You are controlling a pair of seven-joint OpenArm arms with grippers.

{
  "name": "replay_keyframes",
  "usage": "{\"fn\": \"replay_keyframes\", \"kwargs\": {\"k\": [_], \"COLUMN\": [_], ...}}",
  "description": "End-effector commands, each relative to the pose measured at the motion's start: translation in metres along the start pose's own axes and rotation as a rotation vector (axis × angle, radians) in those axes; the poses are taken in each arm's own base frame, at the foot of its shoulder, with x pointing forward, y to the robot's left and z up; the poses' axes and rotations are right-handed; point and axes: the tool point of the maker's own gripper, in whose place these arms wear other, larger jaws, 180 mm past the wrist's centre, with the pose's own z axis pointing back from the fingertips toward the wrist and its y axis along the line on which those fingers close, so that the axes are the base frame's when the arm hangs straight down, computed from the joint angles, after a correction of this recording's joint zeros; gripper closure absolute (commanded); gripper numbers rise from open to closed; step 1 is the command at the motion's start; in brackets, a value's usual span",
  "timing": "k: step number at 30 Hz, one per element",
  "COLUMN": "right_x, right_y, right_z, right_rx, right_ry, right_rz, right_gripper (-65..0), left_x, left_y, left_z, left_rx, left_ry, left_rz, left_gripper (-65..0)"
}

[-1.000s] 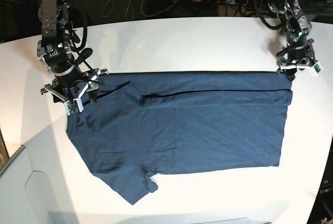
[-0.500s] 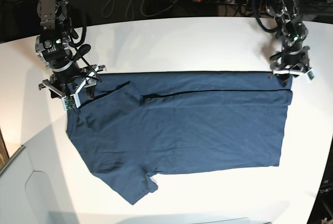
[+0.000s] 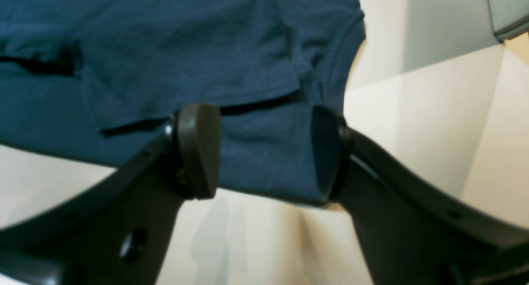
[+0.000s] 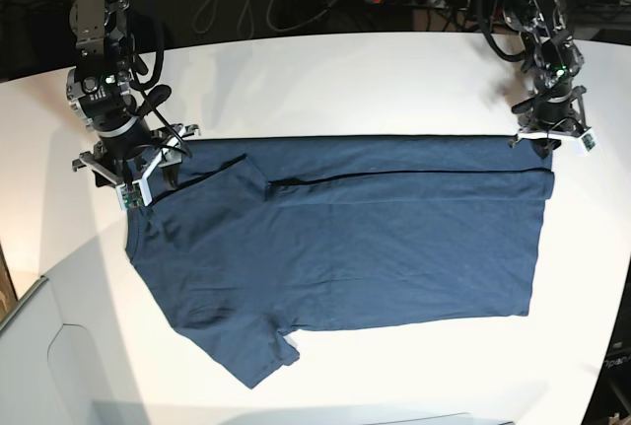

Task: Fold the T-shirt properly
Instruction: 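Lower the folded edge with both grippers and adjust the grip, then lift the folded edge with both grippers and pull it toward the robot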

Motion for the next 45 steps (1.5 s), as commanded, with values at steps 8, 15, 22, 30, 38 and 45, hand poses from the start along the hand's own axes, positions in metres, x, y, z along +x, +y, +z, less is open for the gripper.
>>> {"fn": "replay_keyframes", "kwargs": {"k": [8, 15, 22, 30, 38, 45], "right_x": [0.002, -0.033, -0.061, -0.083, -0.107, -0.097], "right_y": [-0.032, -0.061, -0.074, -0.072, -0.069, -0.070], "right_z": [-0.007, -0.019, -0.029, -0.034, -0.038, -0.035], "right_rx": [-0.071, -0.130, -0.151, -0.141, -0.132, -0.137], "right_ry": [-0.009, 0.086, 0.164, 0.223, 0.289, 0.263], "right_rz": [-0.022, -0.090, -0.140, -0.155, -0.175, -0.163], "right_gripper": [-46.6, -47.6, -47.4, -45.7, -13.8, -0.4], "left_x": [0.015, 0.018, 0.019, 0.015, 0.015, 0.021], "left_y": [-0.002, -0.005, -0.004, -0.002, -0.002, -0.005], "left_z": [-0.001, -0.002, -0.002, -0.001, -0.001, 0.002], "left_rx": [-0.009, -0.011, -0.009, -0.006, -0.006, -0.012], "left_ry": [-0.038, -0.046, -0.049, -0.041, -0.041, -0.058], "left_rz": [-0.004, 0.002, 0.002, 0.003, 0.002, -0.003], "left_gripper": [-6.0, 0.0, 0.0, 0.0, 0.0, 0.0]}}
